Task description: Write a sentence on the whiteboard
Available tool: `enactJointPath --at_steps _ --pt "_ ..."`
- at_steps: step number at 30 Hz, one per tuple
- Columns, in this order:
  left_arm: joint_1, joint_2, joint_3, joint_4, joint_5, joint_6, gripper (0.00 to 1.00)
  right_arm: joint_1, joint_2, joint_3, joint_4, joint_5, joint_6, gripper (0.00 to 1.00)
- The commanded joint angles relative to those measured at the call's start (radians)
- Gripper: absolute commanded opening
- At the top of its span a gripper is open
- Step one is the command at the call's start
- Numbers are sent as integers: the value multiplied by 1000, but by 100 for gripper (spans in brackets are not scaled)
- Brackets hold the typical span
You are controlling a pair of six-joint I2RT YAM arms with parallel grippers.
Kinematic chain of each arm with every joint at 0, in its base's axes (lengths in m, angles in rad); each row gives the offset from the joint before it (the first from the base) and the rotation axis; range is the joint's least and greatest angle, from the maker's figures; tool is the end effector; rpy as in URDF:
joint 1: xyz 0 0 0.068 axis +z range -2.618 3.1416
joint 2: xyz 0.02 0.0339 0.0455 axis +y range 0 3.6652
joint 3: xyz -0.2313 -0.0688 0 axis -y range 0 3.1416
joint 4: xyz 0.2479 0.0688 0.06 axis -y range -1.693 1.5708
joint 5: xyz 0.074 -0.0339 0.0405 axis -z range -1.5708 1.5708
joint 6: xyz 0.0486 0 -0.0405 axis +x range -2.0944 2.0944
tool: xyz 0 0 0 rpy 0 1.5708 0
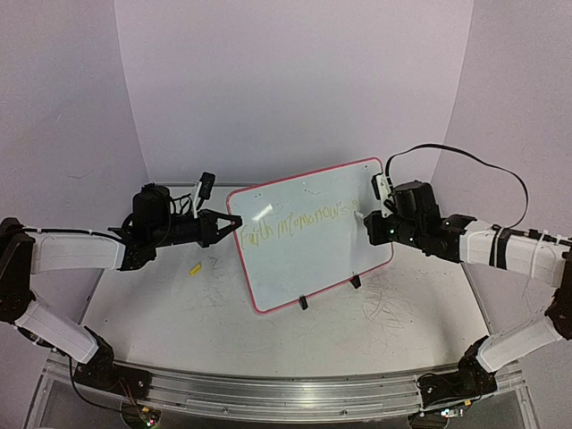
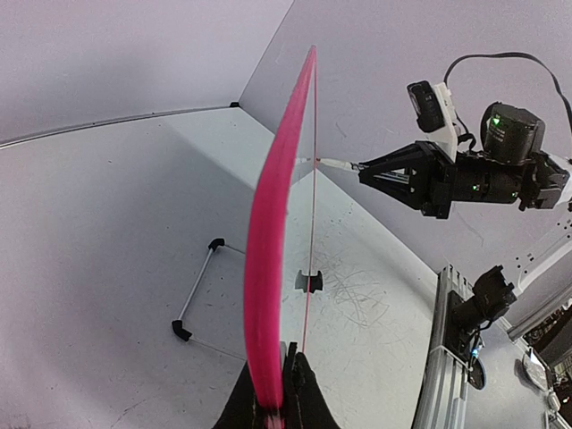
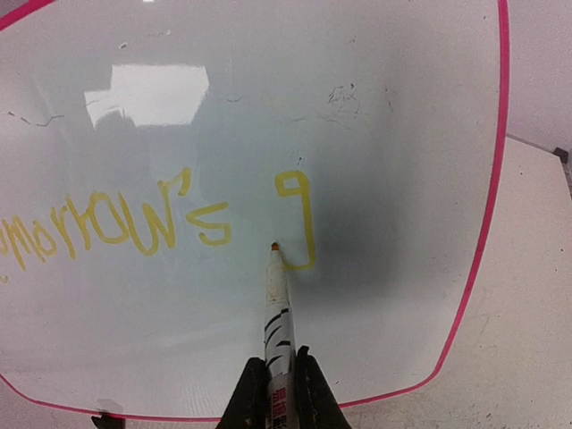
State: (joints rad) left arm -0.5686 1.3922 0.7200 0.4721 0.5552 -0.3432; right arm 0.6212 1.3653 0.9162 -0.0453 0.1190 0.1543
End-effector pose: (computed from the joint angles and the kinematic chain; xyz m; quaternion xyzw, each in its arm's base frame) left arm 0.2586 -0.1956 0.2108 0.2561 0.7203 -0.4585 0.4531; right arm 0.2715 0.1872 0.2283 -0.1686 0.8409 0.1462 0.4930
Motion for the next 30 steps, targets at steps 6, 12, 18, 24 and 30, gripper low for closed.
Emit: enactJointPath --at_steps 6,12,18,24,30 --pt "-10 13 27 -75 -28 89 0 -53 -29 52 60 1 -2 0" --pt "-10 6 30 -76 -31 90 0 -53 9 78 83 -46 -26 0" --pt "-10 12 31 -77 -27 90 0 -53 16 65 96 24 -16 0" --pt "-10 1 25 -78 -32 92 0 -54 34 76 93 29 -7 0" --pt "-10 -5 18 -80 -36 92 0 -53 46 74 82 9 -4 0"
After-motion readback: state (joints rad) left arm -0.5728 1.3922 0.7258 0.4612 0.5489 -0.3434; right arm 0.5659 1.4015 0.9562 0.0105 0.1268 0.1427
